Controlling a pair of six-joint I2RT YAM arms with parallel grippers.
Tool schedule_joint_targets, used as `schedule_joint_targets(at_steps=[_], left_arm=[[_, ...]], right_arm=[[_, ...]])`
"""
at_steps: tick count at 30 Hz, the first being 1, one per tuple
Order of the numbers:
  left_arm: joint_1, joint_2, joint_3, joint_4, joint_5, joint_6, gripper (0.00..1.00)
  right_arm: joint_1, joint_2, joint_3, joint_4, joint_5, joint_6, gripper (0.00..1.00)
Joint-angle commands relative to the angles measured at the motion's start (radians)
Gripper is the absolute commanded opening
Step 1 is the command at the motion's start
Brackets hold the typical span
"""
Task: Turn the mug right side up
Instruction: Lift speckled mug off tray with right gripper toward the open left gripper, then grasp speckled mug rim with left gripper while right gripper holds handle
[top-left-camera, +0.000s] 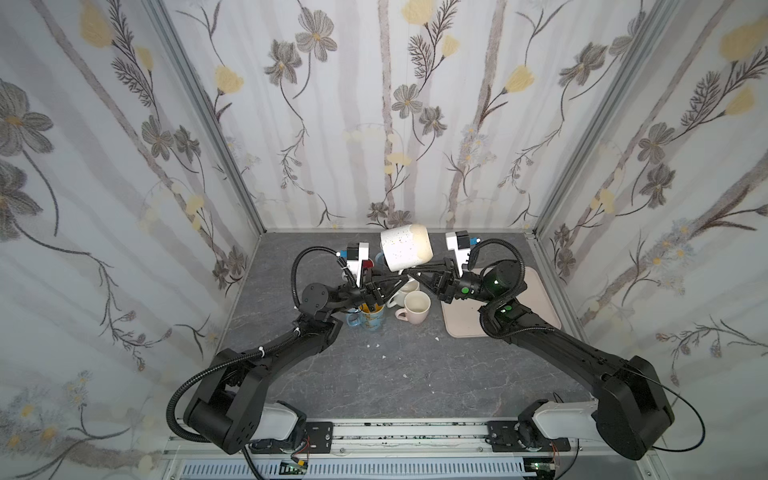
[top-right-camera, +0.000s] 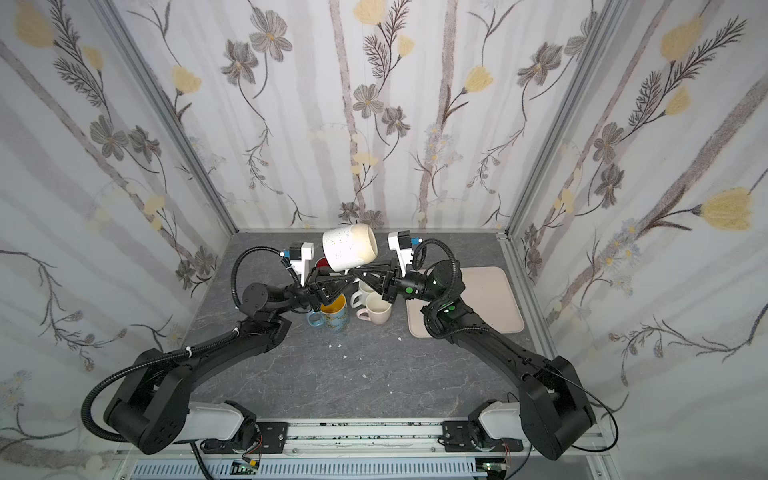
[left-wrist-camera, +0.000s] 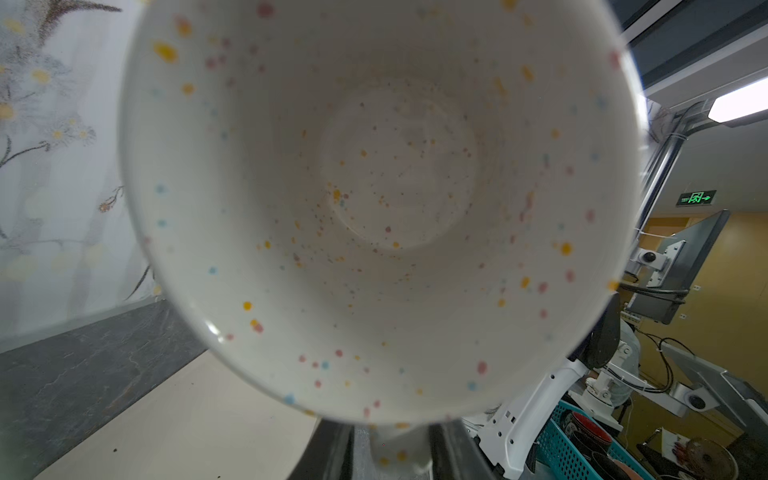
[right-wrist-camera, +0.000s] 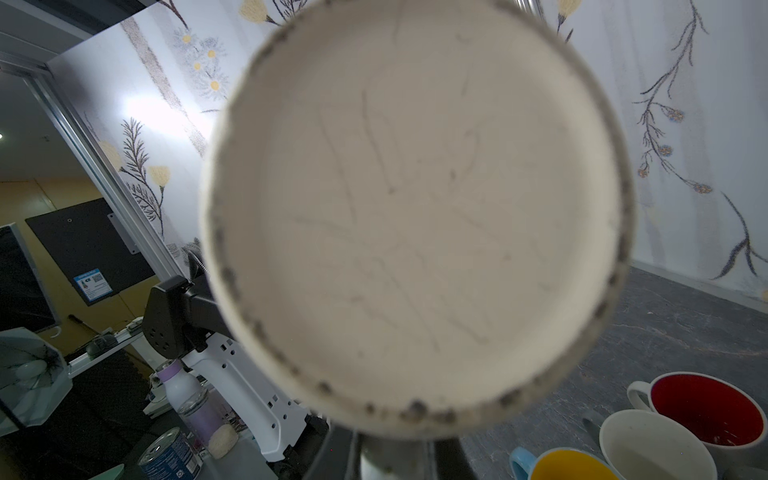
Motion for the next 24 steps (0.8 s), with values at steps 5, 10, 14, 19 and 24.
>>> schedule_joint_targets(at_steps=[5, 10, 14, 19, 24], left_arm=[[0.004, 0.074, 0.02, 0.219, 0.021, -0.164, 0.21], [0.007, 0.135, 0.043, 0.34, 0.039, -0.264, 0.07], [0.01, 0.157, 0.048, 0.388, 0.05, -0.299, 0.0], [0.021, 0.168, 0.046, 0.423, 0.057, -0.33, 0.0], [0.03, 0.173, 0.049, 0.438, 0.058, -0.351, 0.0]], right_arm=[[0.025, 0.007, 0.029, 0.101, -0.022, -0.017, 0.0], [0.03, 0.013, 0.037, 0.066, -0.012, -0.041, 0.0], [0.031, -0.003, 0.037, 0.001, 0.023, -0.076, 0.06], [0.031, -0.059, 0.034, -0.157, 0.104, -0.183, 0.24], [0.027, -0.099, 0.034, -0.245, 0.15, -0.252, 0.39]])
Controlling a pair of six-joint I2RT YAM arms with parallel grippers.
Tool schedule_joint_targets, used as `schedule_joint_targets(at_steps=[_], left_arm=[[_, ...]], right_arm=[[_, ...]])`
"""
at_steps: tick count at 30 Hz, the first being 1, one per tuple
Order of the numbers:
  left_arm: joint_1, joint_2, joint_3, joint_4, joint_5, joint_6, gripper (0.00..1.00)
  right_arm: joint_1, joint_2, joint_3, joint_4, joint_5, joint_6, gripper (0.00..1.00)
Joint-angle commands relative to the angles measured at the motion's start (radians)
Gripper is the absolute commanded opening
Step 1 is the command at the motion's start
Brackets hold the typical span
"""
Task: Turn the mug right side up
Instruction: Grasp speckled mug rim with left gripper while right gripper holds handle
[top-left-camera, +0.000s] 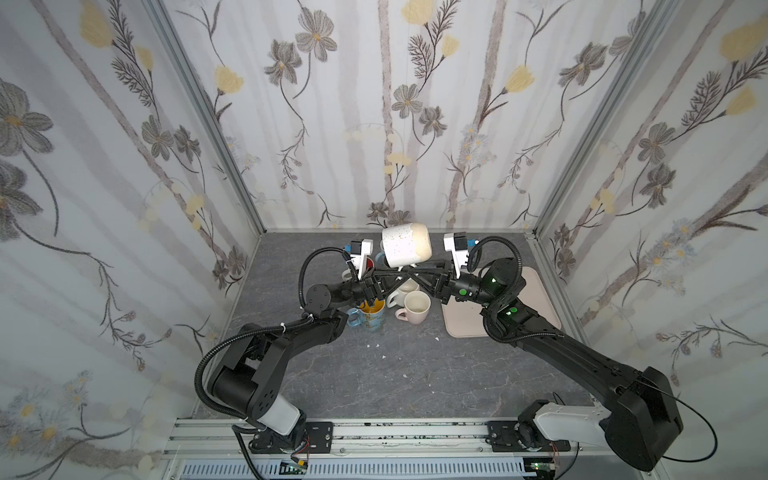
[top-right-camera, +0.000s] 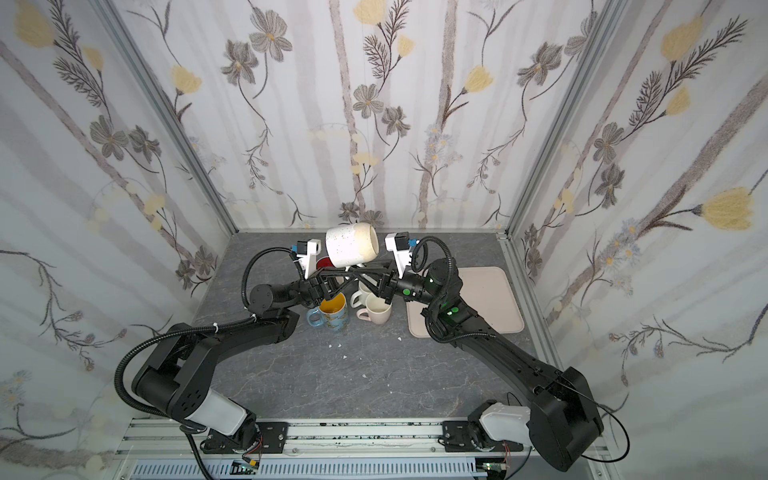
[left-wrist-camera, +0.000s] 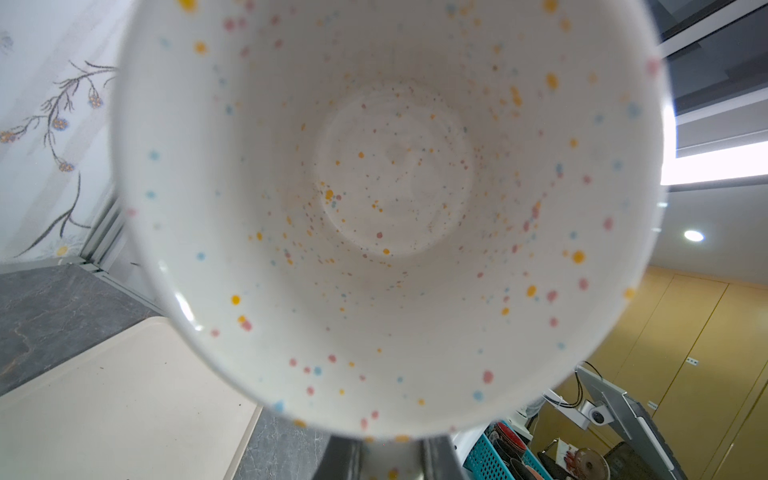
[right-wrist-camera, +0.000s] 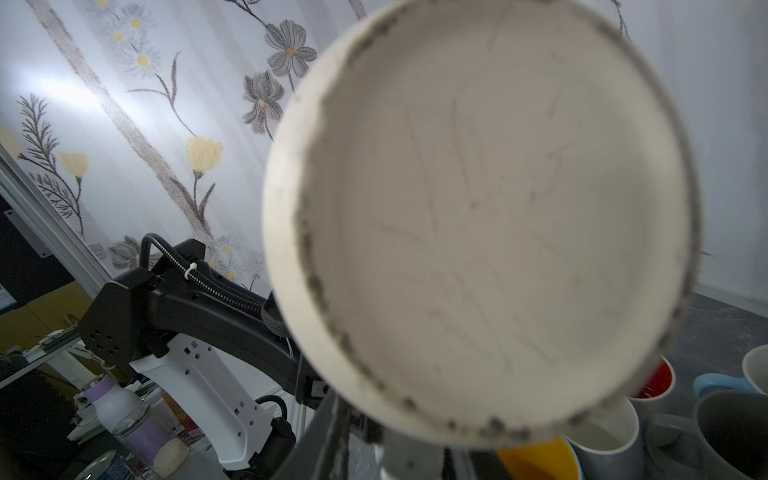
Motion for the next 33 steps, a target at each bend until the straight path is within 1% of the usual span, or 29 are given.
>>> schedule_joint_targets(at_steps=[1, 4, 6, 18, 22, 29, 33], left_arm=[[0.007, 0.002, 0.011, 0.177, -0.007, -0.032, 0.0], [0.007, -0.001, 0.016, 0.164, -0.007, -0.027, 0.0], [0.009, -0.008, 0.016, 0.139, -0.006, -0.012, 0.0], [0.015, -0.136, -0.008, -0.223, 0.009, 0.227, 0.0], [0.015, -0.206, -0.005, -0.421, 0.001, 0.357, 0.0], [0.017, -0.379, 0.04, -0.922, -0.064, 0.679, 0.0], [0.017, -0.45, 0.059, -1.125, -0.11, 0.79, 0.0]], right_arm=[[0.002, -0.031, 0.01, -0.001, 0.027, -0.088, 0.42], [-0.002, -0.055, 0.009, -0.044, 0.043, -0.12, 0.52], [-0.005, -0.075, 0.003, -0.073, 0.057, -0.14, 0.55], [-0.038, -0.171, -0.049, -0.153, 0.111, -0.192, 0.58], [-0.05, -0.19, -0.054, -0.179, 0.129, -0.205, 0.58], [-0.071, -0.217, -0.074, -0.213, 0.18, -0.212, 0.59], [-0.08, -0.222, -0.086, -0.22, 0.193, -0.211, 0.59]])
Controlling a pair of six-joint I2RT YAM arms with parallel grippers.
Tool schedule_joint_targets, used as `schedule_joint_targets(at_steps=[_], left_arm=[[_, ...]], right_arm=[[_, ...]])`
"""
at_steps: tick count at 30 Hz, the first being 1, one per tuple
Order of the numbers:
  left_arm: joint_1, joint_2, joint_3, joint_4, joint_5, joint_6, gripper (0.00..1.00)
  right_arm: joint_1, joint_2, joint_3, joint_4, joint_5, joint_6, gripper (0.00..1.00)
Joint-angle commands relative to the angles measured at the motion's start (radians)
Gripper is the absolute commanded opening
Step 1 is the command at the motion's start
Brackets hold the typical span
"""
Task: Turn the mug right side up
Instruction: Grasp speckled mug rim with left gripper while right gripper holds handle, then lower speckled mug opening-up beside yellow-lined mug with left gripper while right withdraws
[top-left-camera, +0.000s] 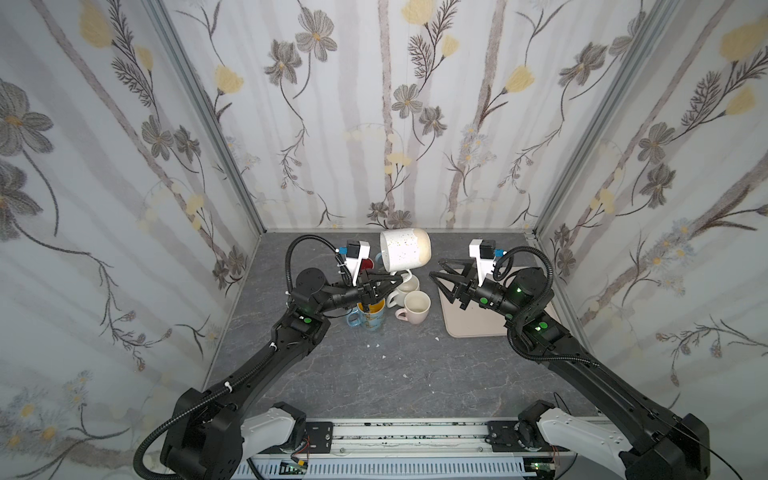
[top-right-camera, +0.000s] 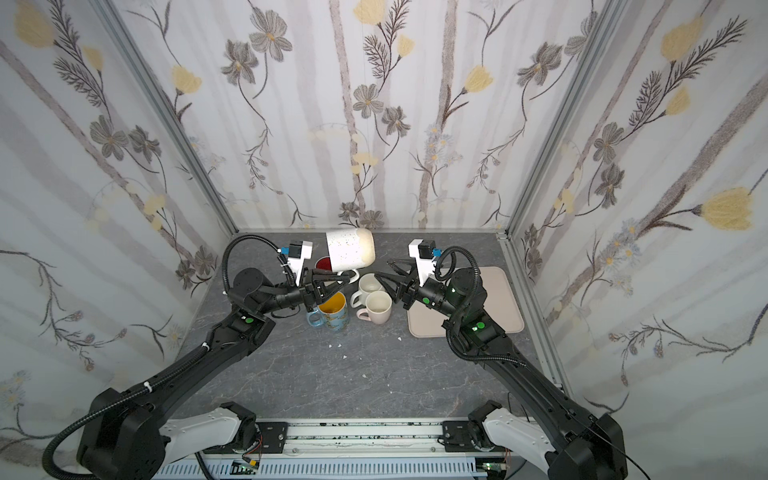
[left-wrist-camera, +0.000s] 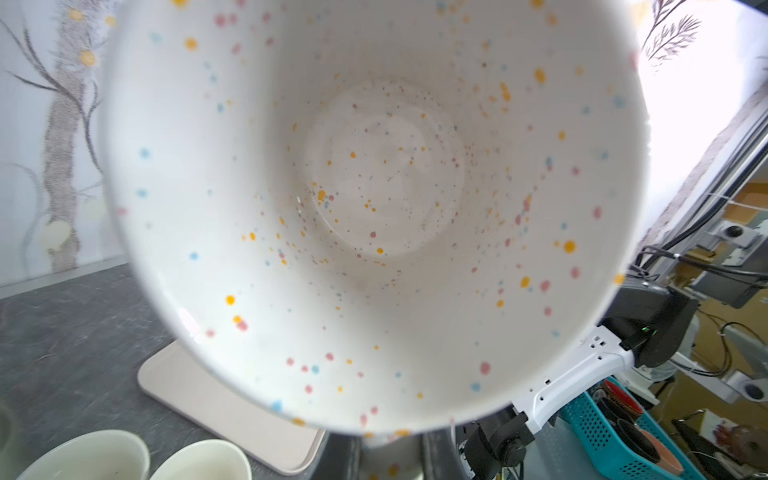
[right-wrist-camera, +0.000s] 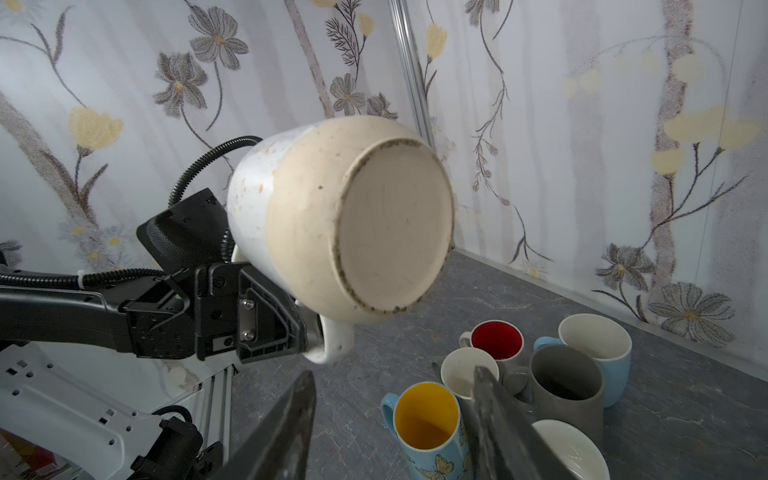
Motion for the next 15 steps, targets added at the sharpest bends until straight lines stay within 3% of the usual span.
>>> schedule_joint_targets(at_steps=[1, 15], left_arm=[[0.0, -0.053, 0.022, -0.201, -0.067, 0.178, 0.0], [-0.001, -0.188, 0.03, -0.722, -0.142, 0.336, 0.0]], right_arm=[[-0.003, -0.007, -0.007, -0.005, 0.021, -0.015, 0.59], [-0.023, -0.016, -0.026, -0.144, 0.163, -0.002, 0.6]])
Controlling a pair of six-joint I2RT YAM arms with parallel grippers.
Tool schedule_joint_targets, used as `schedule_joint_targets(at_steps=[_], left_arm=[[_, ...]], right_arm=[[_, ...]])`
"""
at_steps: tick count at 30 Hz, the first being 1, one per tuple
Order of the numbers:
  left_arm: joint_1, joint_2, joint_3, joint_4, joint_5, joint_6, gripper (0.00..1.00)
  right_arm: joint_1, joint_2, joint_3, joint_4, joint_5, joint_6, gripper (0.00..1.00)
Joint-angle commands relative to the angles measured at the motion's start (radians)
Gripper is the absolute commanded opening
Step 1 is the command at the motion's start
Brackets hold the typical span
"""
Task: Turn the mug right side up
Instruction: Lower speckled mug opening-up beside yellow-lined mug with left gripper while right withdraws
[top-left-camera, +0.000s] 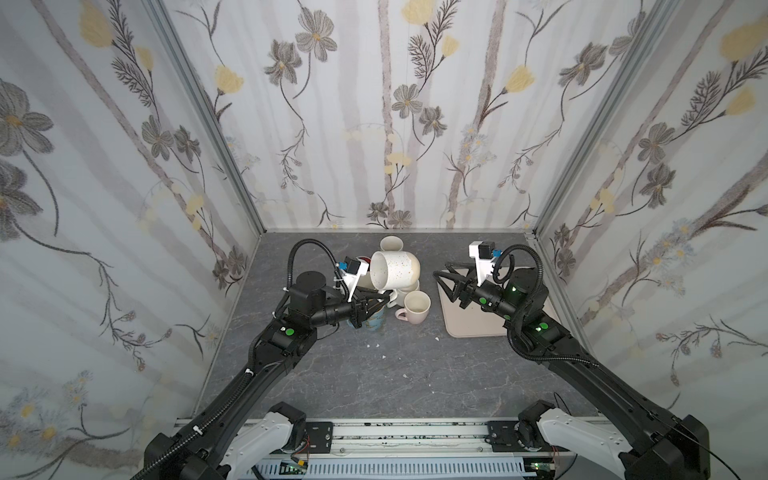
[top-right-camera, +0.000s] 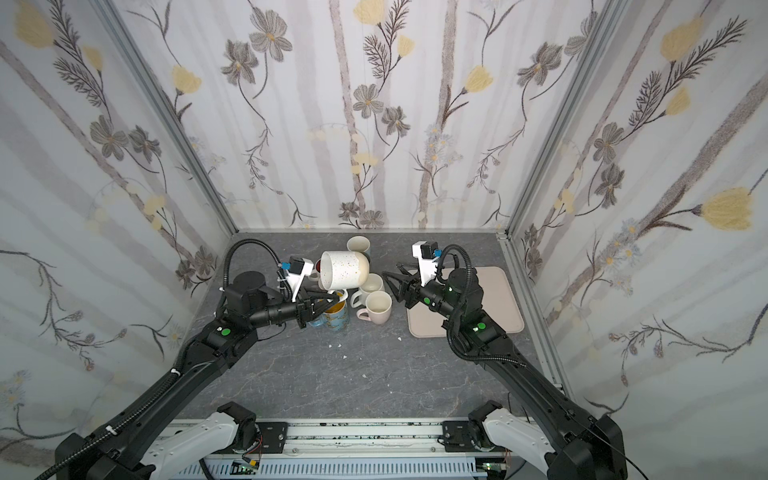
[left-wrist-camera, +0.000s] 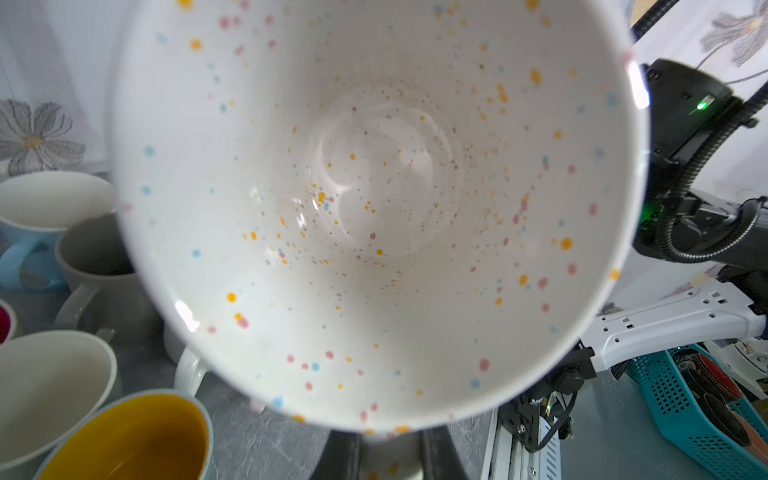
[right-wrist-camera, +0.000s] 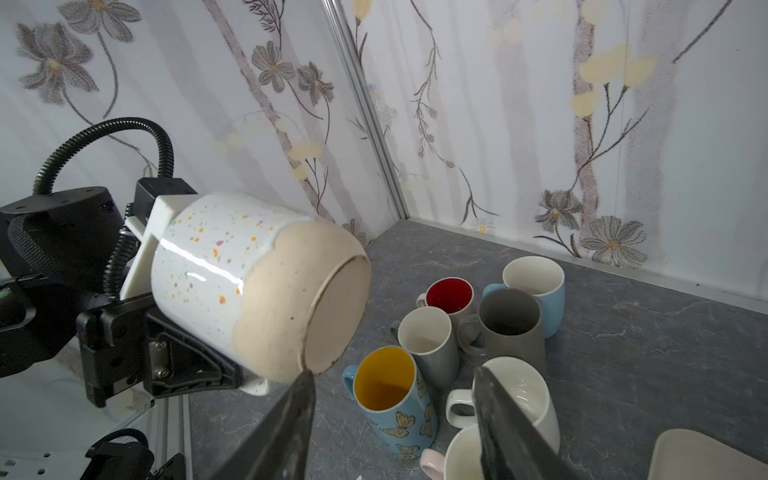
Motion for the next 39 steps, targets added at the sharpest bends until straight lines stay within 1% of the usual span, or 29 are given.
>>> schedule_joint_targets(at_steps=[1, 5, 8, 10, 14, 17, 21, 27, 34, 37, 39], left_arm=[[-0.003, -0.021, 0.001, -0.075, -0.005, 0.059, 0.0], [-0.017, -0.02, 0.018, -0.161, -0.065, 0.091, 0.0], [-0.052, -0.002, 0.036, -0.183, -0.108, 0.106, 0.0], [-0.093, 0.021, 0.054, -0.197, -0.14, 0.121, 0.0], [-0.202, 0.083, 0.122, -0.264, -0.234, 0.19, 0.0], [-0.263, 0.118, 0.152, -0.282, -0.266, 0.218, 0.0], [-0.332, 0.155, 0.177, -0.316, -0.327, 0.26, 0.0], [-0.423, 0.245, 0.229, -0.471, -0.474, 0.345, 0.0], [-0.45, 0.324, 0.263, -0.629, -0.612, 0.429, 0.0], [-0.451, 0.349, 0.264, -0.694, -0.719, 0.471, 0.0], [-0.45, 0.371, 0.255, -0.733, -0.769, 0.506, 0.0]], right_arm=[[-0.008, -0.008, -0.014, -0.025, 0.055, 0.002, 0.6], [-0.023, -0.002, -0.031, -0.036, 0.062, 0.024, 0.6], [-0.032, 0.013, -0.029, -0.074, 0.074, 0.035, 0.6], [-0.038, 0.017, -0.03, -0.102, 0.09, 0.037, 0.61], [-0.054, 0.01, -0.041, -0.128, 0.105, 0.044, 0.62], [-0.067, 0.005, -0.083, -0.131, 0.112, 0.056, 0.62], [-0.082, 0.005, -0.091, -0.144, 0.111, 0.063, 0.62], [-0.098, -0.001, -0.102, -0.146, 0.1, 0.063, 0.63], [-0.108, -0.002, -0.108, -0.147, 0.087, 0.063, 0.63], [-0.113, -0.006, -0.115, -0.147, 0.086, 0.063, 0.64], [-0.117, -0.008, -0.121, -0.147, 0.087, 0.063, 0.64]])
